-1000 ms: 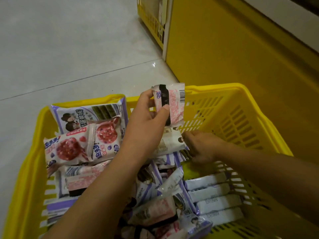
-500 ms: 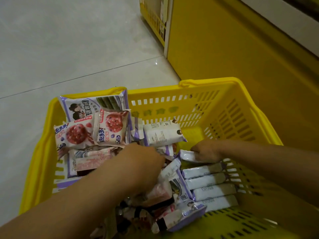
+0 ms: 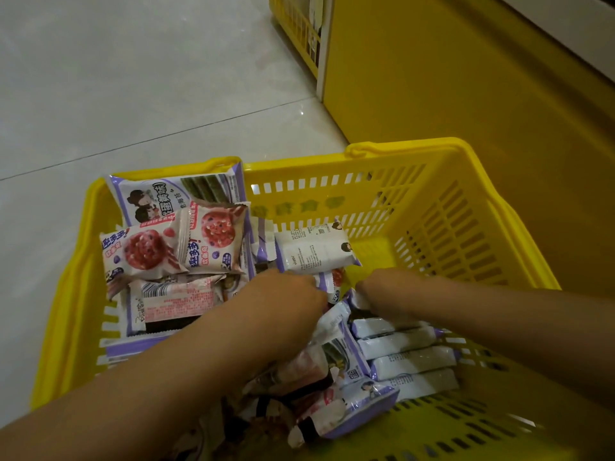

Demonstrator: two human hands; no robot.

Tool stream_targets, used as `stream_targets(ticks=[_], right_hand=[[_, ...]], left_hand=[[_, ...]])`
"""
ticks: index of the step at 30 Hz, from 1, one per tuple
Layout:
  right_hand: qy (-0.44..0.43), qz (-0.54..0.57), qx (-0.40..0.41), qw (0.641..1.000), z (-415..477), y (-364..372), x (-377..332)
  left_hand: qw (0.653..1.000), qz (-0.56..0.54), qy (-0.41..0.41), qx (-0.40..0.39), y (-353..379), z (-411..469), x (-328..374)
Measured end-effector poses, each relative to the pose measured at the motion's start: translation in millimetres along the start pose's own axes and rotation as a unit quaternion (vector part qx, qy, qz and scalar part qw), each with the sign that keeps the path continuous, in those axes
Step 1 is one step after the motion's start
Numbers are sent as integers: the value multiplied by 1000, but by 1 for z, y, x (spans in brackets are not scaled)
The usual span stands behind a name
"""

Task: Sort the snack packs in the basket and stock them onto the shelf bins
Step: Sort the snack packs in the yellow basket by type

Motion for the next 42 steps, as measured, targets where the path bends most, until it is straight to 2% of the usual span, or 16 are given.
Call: stream_targets(ticks=[2,4,6,8,11,14,18,21,25,28,30,31,33,35,39,42], right_hand=[[0,44,4,999,2,5,2],[9,116,4,993,1,12,6],[20,182,10,983,-5,18,9],[32,227,9,973,-11,20,13],[43,180,-1,983,-16,15,22],[19,133,-2,991,-24,11,26],[7,124,-9,992,-32,10,24],[23,92,23,995,-37,15,16],[42,86,65,993,-45,30,5],[35,88,83,992,-47,34,3],[28,87,80,993,-47,35,2],[26,84,77,993,-48,35,2],[18,82,79,993,-50,32,2],[14,87,87,992,-53,28,4],[14,103,88,991,-57,24,6],[7,93,87,992,-55,23,8]], left_hand=[[991,-131,-19,6,2,4,4],[975,-217,-28,-31,9,7,11],[968,-244,-22,-50,17,8,17],[973,-225,-15,-54,25,10,21],[974,-222,-19,-35,25,12,20],[962,-272,-26,-9,4,7,9],[943,-322,-66,57,-40,-5,-14],[919,-346,-106,153,-60,-2,-20],[868,-361,-145,310,-55,31,3],[845,-352,-154,372,-37,67,22],[848,-361,-152,358,-22,89,29],[860,-366,-144,326,-13,98,31],[895,-370,-112,223,8,113,38],[911,-378,-88,143,26,119,42],[875,-460,-107,108,42,123,33],[882,-450,-101,98,52,123,26]])
Point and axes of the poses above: each hand's wrist, its own z-axis towards the middle knuckle, its own y-axis out of the palm, x = y × z, the point moved 1 cm from there along z, towards the middle knuckle, and after that the axes turned 13 degrees about x, right-handed, at the moved point
